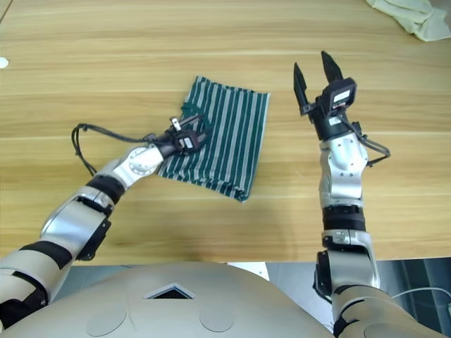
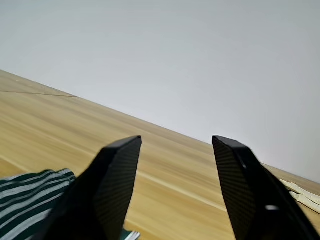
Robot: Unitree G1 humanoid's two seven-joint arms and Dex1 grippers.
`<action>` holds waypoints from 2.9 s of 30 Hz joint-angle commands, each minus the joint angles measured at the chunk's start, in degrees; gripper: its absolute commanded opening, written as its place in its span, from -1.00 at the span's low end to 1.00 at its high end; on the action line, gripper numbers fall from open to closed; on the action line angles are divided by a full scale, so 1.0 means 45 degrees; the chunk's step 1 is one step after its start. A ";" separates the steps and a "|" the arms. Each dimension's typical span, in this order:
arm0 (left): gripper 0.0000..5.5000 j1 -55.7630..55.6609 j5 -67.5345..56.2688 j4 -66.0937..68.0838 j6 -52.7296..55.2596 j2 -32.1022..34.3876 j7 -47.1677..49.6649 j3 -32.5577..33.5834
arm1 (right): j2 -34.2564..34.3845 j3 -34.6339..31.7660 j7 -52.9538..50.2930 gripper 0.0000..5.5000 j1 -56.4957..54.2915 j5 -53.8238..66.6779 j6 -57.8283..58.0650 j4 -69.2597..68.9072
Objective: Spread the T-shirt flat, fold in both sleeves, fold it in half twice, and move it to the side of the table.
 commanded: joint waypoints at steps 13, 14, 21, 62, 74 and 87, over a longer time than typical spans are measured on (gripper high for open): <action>-0.33 0.4450 -0.1078 -1.0306 0.6038 0.1318 -0.1410 0.2824 | -0.0841 0.0154 0.1116 -0.05 0.2144 -0.1799 -0.1049 -0.1621; -0.33 0.4672 -0.1191 -1.0936 0.6024 0.1798 -0.1546 0.3355 | -0.1191 0.0218 0.1498 -0.05 0.2582 -0.1895 -0.1591 -0.1926; -0.33 0.8760 -0.3893 -1.4324 0.3842 0.7080 -0.5742 0.5621 | -0.5459 -0.0701 0.1709 -0.05 0.6151 -0.7236 -0.3544 -0.2248; 0.03 0.5532 0.1427 -0.8980 0.0083 0.6433 -0.7372 -0.1468 | -0.6634 0.3090 0.3856 0.10 0.6457 -0.7161 -0.3193 -0.4688; -0.22 0.5362 0.1536 -0.8355 -0.0227 0.6542 -0.6993 -0.1789 | -0.6514 0.3475 0.3538 0.10 0.6069 -0.7177 -0.3319 -0.4720; -0.79 0.5706 0.1417 -0.7871 -0.0156 0.6672 -0.6694 -0.1717 | -0.6294 0.3706 0.3156 -0.76 0.5430 -0.7147 -0.3839 -0.4197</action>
